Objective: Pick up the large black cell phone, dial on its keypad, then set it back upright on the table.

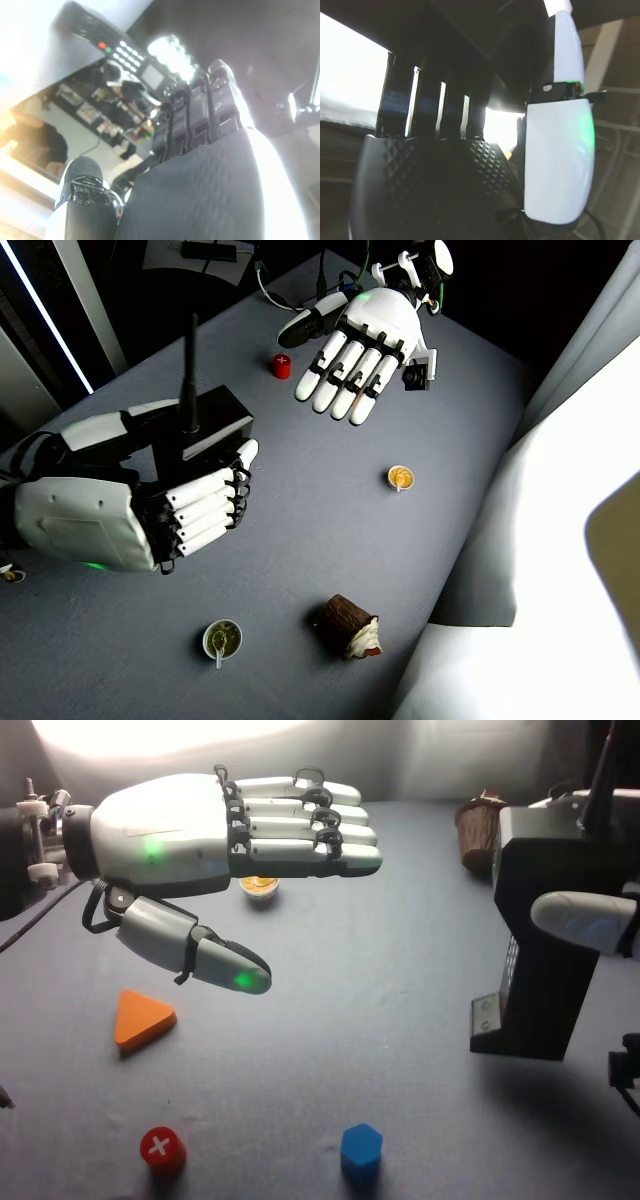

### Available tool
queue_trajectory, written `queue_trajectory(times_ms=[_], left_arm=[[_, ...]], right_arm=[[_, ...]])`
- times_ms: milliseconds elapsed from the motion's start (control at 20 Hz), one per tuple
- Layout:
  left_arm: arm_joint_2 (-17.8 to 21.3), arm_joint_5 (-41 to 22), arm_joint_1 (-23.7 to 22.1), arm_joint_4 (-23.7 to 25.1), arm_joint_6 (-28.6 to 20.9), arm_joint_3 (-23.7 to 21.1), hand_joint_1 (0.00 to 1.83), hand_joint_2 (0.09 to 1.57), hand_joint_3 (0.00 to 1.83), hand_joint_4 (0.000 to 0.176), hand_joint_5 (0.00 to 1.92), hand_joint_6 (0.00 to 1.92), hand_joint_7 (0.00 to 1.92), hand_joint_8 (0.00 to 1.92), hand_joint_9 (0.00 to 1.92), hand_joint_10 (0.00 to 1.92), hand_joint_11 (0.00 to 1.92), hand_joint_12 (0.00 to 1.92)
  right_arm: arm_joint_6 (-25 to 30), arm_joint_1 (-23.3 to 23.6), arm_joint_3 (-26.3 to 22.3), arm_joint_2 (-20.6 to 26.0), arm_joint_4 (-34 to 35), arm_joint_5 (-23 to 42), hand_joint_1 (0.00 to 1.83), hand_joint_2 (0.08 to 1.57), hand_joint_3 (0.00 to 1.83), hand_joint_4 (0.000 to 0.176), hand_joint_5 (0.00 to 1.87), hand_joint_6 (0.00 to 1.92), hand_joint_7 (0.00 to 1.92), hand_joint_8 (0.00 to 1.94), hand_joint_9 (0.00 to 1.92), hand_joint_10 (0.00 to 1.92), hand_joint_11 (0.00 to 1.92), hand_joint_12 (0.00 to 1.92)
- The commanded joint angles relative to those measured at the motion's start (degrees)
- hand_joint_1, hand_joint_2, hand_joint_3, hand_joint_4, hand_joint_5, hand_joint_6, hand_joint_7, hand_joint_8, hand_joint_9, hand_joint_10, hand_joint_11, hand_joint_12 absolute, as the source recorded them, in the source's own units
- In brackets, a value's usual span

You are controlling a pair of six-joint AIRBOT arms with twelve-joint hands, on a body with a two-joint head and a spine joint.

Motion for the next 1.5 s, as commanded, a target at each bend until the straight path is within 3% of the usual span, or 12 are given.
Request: queue_trajectory(times_ms=[0, 150, 350, 500, 550, 600, 650, 700, 800, 950, 1400, 1450], left_arm=[[0.4, -4.0, -1.1, -5.6, -0.1, -0.4, 0.13, 1.20, 0.01, 0.000, 0.09, 0.00, 0.15, 0.00, 0.14, 0.00, 0.00, 0.29], [0.4, -4.0, -1.1, -5.6, 0.0, -0.6, 0.43, 1.23, 0.01, 0.008, 0.14, 0.01, 0.29, 0.01, 0.27, 0.02, 0.00, 0.62], [0.5, -3.5, -1.1, -5.6, 0.0, -0.9, 0.77, 1.25, 0.00, 0.069, 0.16, 0.00, 0.39, 0.00, 0.58, 0.08, 0.04, 1.14], [0.7, -2.1, -1.1, -5.7, -0.2, -1.7, 0.80, 1.23, 0.00, 0.070, 0.15, 0.00, 0.41, 0.00, 0.63, 0.09, 0.07, 1.20], [0.8, -1.4, -1.1, -5.7, -0.5, -2.0, 0.92, 1.27, 0.00, 0.094, 0.08, 0.01, 0.48, 0.00, 0.58, 0.60, 0.11, 1.48], [0.9, -0.8, -1.1, -5.7, -0.6, -2.5, 0.92, 1.27, 0.00, 0.094, 0.08, 0.01, 0.48, 0.00, 0.58, 0.60, 0.11, 1.48], [1.1, -0.2, -1.1, -5.7, -0.5, -2.9, 1.22, 1.25, 0.00, 0.139, 0.05, 0.02, 0.66, 1.15, 0.68, 1.48, 0.56, 1.83], [1.2, 0.9, -1.3, -5.7, -0.4, -3.5, 1.29, 1.25, 0.00, 0.139, 0.04, 0.01, 0.69, 1.47, 0.76, 1.85, 0.83, 1.92], [1.3, 2.7, -2.1, -5.7, 0.2, -4.5, 1.33, 1.22, 0.00, 0.130, 0.03, 0.00, 0.76, 1.44, 0.96, 1.92, 1.04, 1.92], [1.1, 5.1, -3.3, -5.6, 0.9, -5.4, 1.32, 1.26, 0.01, 0.149, 0.02, 0.00, 0.68, 1.56, 0.94, 1.92, 0.96, 1.92], [0.9, 9.6, -3.7, -6.1, 2.5, -9.4, 1.30, 1.28, 0.06, 0.124, 0.00, 0.00, 0.61, 1.66, 0.94, 1.92, 0.79, 1.92], [1.0, 10.2, -3.8, -6.2, 2.8, -10.1, 1.30, 1.20, 0.24, 0.123, 0.00, 0.00, 0.61, 1.68, 0.98, 1.92, 0.81, 1.92]], right_arm=[[0.9, 0.4, -0.2, 1.1, -0.1, 11.2, 1.49, 1.12, 0.00, 0.000, 1.04, 0.61, 0.88, 1.05, 0.84, 1.27, 0.88, 1.58], [0.2, 1.4, -2.1, 2.5, -0.1, 12.3, 1.49, 1.11, 0.00, 0.000, 1.05, 0.59, 0.90, 1.03, 0.88, 1.21, 0.87, 1.58], [-1.5, 2.9, -2.8, 3.0, -0.1, 12.5, 1.49, 1.11, 0.00, 0.000, 1.02, 0.64, 0.91, 1.02, 0.88, 1.21, 0.85, 1.61], [-1.5, 4.2, -2.9, 3.5, 0.4, 13.2, 1.49, 1.12, 0.00, 0.000, 1.01, 0.66, 0.89, 1.05, 0.86, 1.24, 0.84, 1.62], [-1.5, 4.6, -2.9, 3.6, 0.5, 13.4, 1.49, 1.12, 0.00, 0.000, 1.01, 0.63, 0.89, 1.07, 0.86, 1.26, 0.82, 1.65], [-1.6, 5.1, -3.0, 3.8, 0.5, 13.5, 1.49, 1.12, 0.00, 0.000, 1.01, 0.63, 0.89, 1.07, 0.86, 1.26, 0.82, 1.65], [-1.7, 5.4, -3.0, 4.0, 0.5, 13.4, 1.49, 1.12, 0.00, 0.000, 1.00, 0.67, 0.92, 1.01, 0.88, 1.22, 0.81, 1.65], [-1.9, 5.8, -3.1, 4.2, 0.5, 13.0, 1.49, 1.11, 0.00, 0.000, 1.00, 0.69, 0.93, 0.98, 0.89, 1.21, 0.81, 1.64], [-1.9, 6.3, -3.1, 4.5, 0.6, 12.4, 1.49, 1.11, 0.00, 0.000, 1.03, 0.64, 0.94, 0.97, 0.90, 1.20, 0.81, 1.63], [-2.0, 6.6, -3.2, 4.6, 0.5, 11.6, 1.49, 1.10, 0.00, 0.000, 1.04, 0.66, 0.96, 0.92, 0.91, 1.17, 0.82, 1.62], [-2.2, 7.7, -3.5, 5.1, -0.2, 10.7, 1.49, 1.10, 0.00, 0.000, 1.03, 0.68, 0.96, 0.91, 0.91, 1.16, 0.85, 1.59], [-2.2, 7.7, -3.4, 5.1, -0.2, 10.7, 1.49, 1.10, 0.00, 0.000, 1.02, 0.68, 0.95, 0.94, 0.90, 1.18, 0.86, 1.58]])
